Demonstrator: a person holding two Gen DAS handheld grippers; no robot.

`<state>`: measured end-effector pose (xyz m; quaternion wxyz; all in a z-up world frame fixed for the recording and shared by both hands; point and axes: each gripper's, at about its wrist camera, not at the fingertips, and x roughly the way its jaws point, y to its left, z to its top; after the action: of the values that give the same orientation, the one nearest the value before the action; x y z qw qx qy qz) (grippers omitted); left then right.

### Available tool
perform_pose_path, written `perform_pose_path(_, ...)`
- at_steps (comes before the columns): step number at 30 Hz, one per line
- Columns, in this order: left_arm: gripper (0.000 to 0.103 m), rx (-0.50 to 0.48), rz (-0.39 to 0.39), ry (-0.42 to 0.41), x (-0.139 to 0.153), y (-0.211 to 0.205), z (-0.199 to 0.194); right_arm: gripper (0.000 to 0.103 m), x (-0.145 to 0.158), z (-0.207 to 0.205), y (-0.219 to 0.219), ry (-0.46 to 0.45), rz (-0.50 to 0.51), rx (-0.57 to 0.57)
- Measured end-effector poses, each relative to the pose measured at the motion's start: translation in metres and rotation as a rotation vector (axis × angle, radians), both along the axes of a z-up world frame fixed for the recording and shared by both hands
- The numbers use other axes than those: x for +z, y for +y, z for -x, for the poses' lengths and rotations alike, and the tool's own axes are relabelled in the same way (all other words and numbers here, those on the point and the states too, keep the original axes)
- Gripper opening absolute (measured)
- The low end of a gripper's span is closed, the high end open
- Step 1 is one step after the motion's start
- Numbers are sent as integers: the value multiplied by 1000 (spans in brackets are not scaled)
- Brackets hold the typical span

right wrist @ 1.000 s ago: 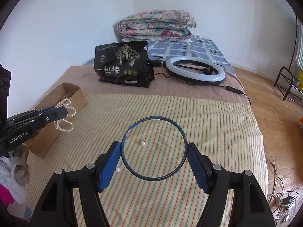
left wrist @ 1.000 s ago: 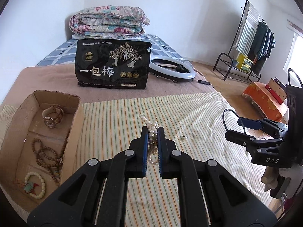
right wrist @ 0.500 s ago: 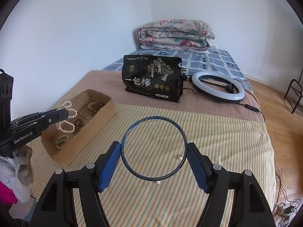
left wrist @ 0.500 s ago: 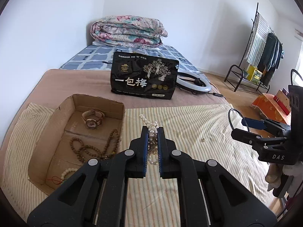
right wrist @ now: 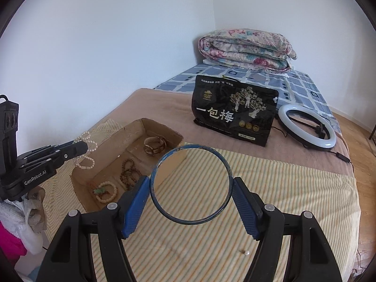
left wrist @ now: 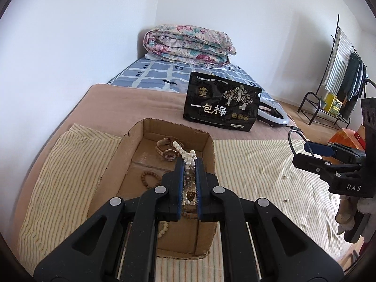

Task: Organize jewelry
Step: 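Carry the pearl necklace and bangle over the cardboard box and lower them, then open both tools to drop the necklace and bangle into the box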

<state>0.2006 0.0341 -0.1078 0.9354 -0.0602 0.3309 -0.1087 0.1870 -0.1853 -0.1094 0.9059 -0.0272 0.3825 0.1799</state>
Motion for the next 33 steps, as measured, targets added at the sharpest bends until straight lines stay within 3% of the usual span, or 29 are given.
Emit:
perform_pose_path(16,7,47,-13,31,-18,43,-3,73,-18,-37,74,41,-26,86)
perform_pose_path(33,7,45,5,79,-39,55,-11,73,-46,-63,105,87,-22,108)
